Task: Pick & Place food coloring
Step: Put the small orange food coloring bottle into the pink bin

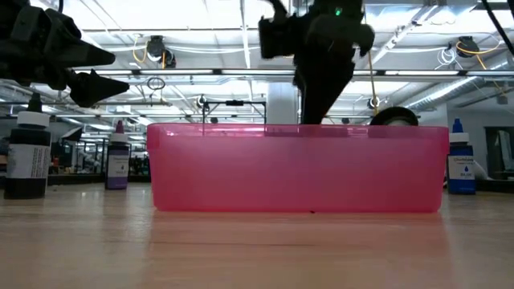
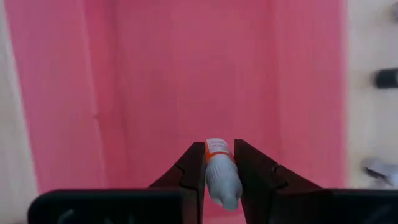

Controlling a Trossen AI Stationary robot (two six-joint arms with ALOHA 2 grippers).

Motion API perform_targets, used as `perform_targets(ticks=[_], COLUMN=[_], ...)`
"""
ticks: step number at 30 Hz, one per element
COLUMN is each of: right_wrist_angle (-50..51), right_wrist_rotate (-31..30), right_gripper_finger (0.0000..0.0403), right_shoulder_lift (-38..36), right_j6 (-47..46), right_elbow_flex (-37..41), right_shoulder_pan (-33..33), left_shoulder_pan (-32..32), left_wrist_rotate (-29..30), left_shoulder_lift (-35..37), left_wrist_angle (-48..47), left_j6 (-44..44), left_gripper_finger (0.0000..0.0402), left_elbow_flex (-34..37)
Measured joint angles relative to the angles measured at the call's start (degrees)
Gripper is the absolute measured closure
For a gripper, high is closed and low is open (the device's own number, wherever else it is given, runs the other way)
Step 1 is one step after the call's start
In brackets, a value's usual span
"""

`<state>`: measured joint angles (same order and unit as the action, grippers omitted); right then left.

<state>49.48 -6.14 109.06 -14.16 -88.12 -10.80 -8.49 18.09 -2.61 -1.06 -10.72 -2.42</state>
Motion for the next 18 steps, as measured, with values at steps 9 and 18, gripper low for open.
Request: perform_targets(ticks=[9, 18], right_wrist_angle=[-1.23, -0.95], right_wrist_rotate=[0.07, -1.27], right_gripper_finger=[0.0350, 0.0350], right_shoulder_lift=[5.90, 6.16], right_j6=[-4.37, -5.76], right_elbow_flex=[0.00, 0.00], right_shoulder_pan=[0.01, 0.06], left_shoulder_pan=[0.02, 0.01], left_wrist_rotate=[0.00, 0.00], left_shoulder_lift=[0.00, -0.02], left_wrist_angle=[0.04, 0.00], left_j6=[0.00, -0.01], left_gripper_finger=[0.0009, 0.0009], left_elbow_flex=[0.00, 0.00])
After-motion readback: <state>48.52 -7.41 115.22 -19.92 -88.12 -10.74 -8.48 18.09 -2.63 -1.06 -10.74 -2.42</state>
